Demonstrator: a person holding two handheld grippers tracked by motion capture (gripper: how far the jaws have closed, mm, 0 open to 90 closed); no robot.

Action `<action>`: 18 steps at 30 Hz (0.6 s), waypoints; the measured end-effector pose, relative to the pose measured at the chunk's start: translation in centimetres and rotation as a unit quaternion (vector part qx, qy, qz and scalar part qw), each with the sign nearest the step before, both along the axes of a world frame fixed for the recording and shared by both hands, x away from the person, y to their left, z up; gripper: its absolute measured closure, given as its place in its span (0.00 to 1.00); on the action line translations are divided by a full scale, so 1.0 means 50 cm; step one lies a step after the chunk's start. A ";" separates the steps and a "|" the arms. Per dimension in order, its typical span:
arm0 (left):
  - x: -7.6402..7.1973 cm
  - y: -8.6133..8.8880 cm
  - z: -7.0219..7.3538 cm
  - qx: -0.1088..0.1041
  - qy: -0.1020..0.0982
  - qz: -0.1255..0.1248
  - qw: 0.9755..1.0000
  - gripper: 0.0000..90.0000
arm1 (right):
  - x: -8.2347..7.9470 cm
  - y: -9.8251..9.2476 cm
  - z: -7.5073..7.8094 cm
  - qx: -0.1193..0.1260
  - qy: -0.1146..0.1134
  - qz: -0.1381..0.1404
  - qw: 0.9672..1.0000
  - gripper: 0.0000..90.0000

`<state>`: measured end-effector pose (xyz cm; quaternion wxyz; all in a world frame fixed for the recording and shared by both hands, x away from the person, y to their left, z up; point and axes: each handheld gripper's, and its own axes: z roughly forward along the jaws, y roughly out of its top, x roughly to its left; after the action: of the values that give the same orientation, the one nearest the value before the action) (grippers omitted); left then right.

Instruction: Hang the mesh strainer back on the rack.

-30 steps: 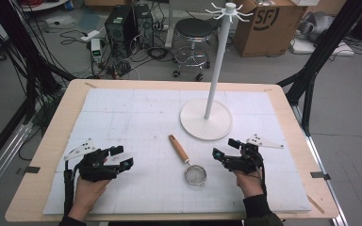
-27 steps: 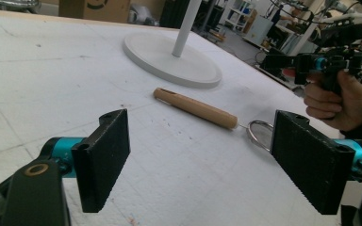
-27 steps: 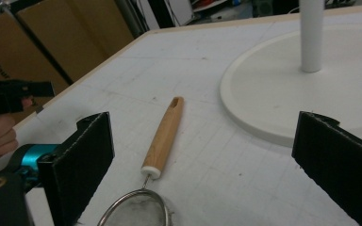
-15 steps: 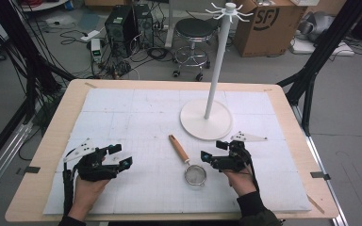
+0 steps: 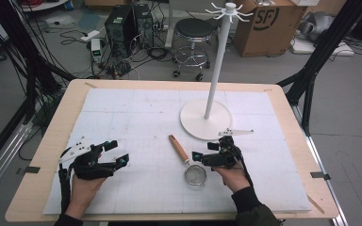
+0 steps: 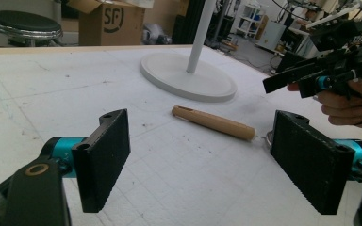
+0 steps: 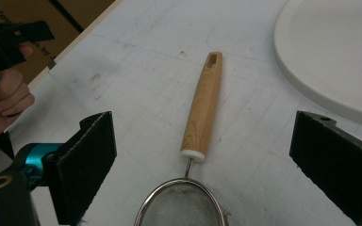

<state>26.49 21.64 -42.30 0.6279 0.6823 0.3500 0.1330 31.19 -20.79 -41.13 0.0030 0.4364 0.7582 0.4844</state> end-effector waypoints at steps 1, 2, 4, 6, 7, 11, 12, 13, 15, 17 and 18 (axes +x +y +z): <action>-0.001 0.000 0.000 0.001 -0.002 0.001 1.000 0.24 | 0.001 0.003 0.000 0.000 0.003 0.002 1.000 0.11; -0.002 -0.001 0.001 0.003 -0.005 0.000 1.000 0.24 | 0.003 0.006 0.001 0.000 0.003 0.003 1.000 0.17; -0.004 -0.003 0.002 0.003 -0.006 -0.002 1.000 0.24 | 0.005 0.013 0.002 -0.004 0.006 0.003 1.000 0.18; -0.005 -0.004 0.002 0.005 -0.007 -0.003 1.000 0.24 | 0.008 0.019 0.003 -0.009 0.009 0.003 1.000 0.17; -0.006 -0.005 0.002 0.005 -0.007 -0.003 1.000 0.24 | 0.009 0.022 0.003 -0.012 0.012 0.003 1.000 0.18; -0.007 -0.007 0.002 0.006 -0.008 -0.004 1.000 0.24 | 0.016 0.036 -0.001 -0.031 0.031 0.009 0.999 0.19; -0.007 -0.006 0.003 0.007 -0.008 -0.005 1.000 0.24 | 0.017 0.041 -0.003 -0.037 0.038 0.012 0.999 0.23; -0.008 -0.007 0.003 0.006 -0.009 -0.005 1.000 0.24 | 0.019 0.044 -0.004 -0.042 0.041 0.014 0.998 0.27; -0.010 -0.008 0.004 0.005 -0.012 -0.007 1.000 0.24 | 0.021 0.050 -0.008 -0.048 0.044 0.017 0.998 0.31; -0.012 -0.009 0.006 0.006 -0.015 -0.009 1.000 0.24 | 0.024 0.051 -0.012 -0.050 0.051 0.018 0.997 0.35; -0.013 -0.009 0.006 0.005 -0.015 -0.009 1.000 0.24 | 0.026 0.052 -0.013 -0.050 0.054 0.018 0.997 0.38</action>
<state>25.85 21.19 -41.98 0.6306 0.6868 0.3336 0.1396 32.50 -18.21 -41.80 -0.0248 0.4471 0.7885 0.4217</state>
